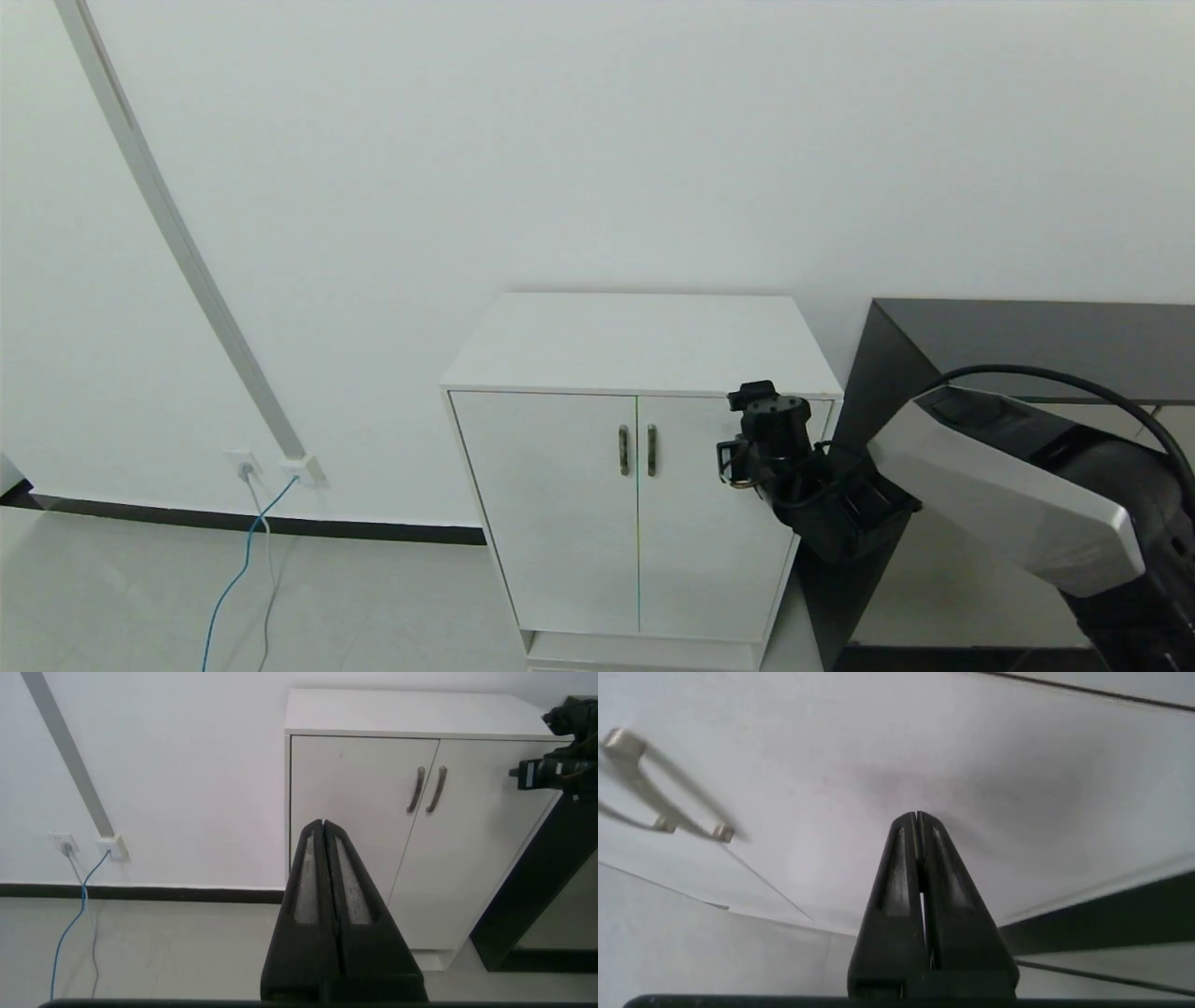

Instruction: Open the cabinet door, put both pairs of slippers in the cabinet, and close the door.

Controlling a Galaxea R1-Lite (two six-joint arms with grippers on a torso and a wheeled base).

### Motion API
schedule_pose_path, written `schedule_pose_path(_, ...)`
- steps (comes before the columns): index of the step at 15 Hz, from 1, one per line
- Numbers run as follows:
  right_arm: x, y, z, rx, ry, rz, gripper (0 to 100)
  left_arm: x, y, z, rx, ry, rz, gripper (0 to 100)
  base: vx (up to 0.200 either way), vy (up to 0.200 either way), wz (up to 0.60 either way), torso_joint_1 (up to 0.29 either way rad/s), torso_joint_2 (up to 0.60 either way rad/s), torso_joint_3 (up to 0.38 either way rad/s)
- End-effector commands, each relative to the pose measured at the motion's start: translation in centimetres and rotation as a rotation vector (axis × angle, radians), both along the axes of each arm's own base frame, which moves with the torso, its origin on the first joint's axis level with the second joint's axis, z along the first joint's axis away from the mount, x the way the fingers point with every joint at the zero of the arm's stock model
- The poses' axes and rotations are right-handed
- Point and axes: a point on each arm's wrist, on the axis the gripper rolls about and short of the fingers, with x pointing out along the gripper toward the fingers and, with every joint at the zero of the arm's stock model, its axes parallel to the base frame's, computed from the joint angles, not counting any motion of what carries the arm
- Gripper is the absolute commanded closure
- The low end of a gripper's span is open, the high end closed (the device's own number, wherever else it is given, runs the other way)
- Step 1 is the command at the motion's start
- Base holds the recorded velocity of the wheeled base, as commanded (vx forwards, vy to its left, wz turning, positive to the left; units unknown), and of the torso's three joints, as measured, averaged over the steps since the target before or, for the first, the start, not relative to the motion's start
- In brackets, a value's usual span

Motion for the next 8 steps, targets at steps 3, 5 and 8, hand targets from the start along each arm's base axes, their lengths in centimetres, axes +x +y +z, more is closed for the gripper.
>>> schedule_pose_path(3, -3.9, -2.4, 2.4, 0.01, -0.018, -0.008, 100, 0.0, 0.0, 0.0, 0.0, 0.001, 0.0, 100, 0.0, 0.0, 0.0, 0.0, 0.0, 0.0)
schedule_pose_path(5, -5.4, -3.7, 3.0, 0.011, -0.018, -0.021, 100, 0.0, 0.0, 0.0, 0.0, 0.001, 0.0, 100, 0.0, 0.0, 0.0, 0.0, 0.0, 0.0)
schedule_pose_path(8, -7.3, -5.7, 4.1, 0.009, -0.024, -0.055, 100, 0.0, 0.0, 0.0, 0.001, 0.001, 0.0, 100, 0.0, 0.0, 0.0, 0.0, 0.0, 0.0)
